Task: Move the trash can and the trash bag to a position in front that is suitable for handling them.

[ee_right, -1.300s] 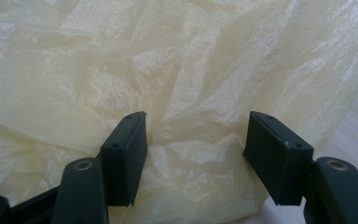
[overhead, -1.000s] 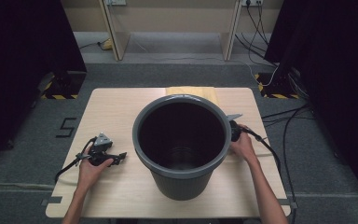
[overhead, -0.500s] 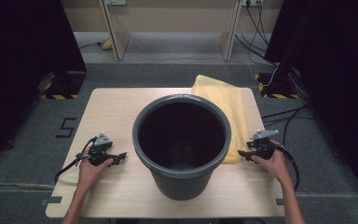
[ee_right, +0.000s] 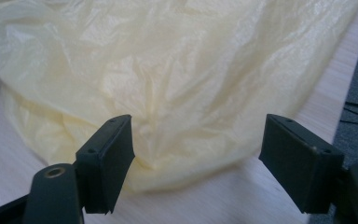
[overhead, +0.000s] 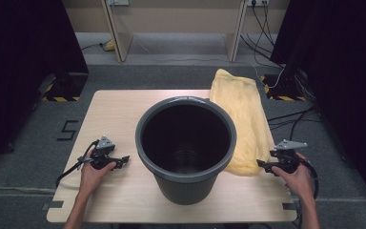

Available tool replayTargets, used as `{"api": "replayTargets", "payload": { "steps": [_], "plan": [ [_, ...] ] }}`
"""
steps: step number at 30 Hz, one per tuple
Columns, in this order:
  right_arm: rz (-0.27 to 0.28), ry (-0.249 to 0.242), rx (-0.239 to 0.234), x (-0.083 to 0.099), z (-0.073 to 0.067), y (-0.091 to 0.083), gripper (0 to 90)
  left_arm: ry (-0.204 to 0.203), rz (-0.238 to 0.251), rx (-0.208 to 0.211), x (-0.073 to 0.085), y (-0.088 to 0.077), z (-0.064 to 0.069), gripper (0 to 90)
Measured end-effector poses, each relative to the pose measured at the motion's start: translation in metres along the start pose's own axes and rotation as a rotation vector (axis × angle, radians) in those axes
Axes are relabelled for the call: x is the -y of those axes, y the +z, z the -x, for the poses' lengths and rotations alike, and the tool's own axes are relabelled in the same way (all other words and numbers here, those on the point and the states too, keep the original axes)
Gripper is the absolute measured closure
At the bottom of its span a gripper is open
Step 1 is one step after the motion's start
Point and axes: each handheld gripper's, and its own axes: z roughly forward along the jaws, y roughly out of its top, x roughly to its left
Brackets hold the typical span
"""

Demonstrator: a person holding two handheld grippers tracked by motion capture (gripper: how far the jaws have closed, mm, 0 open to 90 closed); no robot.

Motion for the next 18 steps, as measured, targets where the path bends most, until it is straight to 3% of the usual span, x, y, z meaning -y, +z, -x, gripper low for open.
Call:
{"api": "replayTargets", "payload": {
  "steps": [7, 9, 13, 17, 18],
  "plan": [
    [-0.003, -0.016, 0.004, -0.014, -0.023, 0.026, 26.0, 0.000, 0.000, 0.000, 0.000, 0.000, 0.000, 14.0],
    [-0.044, -0.060, 0.006, -0.013, -0.031, 0.038, 29.0, 0.000, -0.001, -0.001, 0.000, 0.000, 0.000, 14.0],
    [-0.033, -0.062, -0.022, -0.005, -0.036, 0.035, 30.1, 0.000, 0.000, 0.000, 0.000, 0.000, 0.000, 14.0],
    [-0.060, -0.102, -0.067, 0.008, -0.038, 0.019, 30.9, 0.000, 0.000, -0.001, 0.000, 0.000, 0.000, 14.0],
    [-0.077, -0.130, -0.090, 0.018, -0.037, 0.007, 31.0, 0.000, -0.001, -0.001, 0.000, 0.000, 0.000, 14.0]
  ]
}}
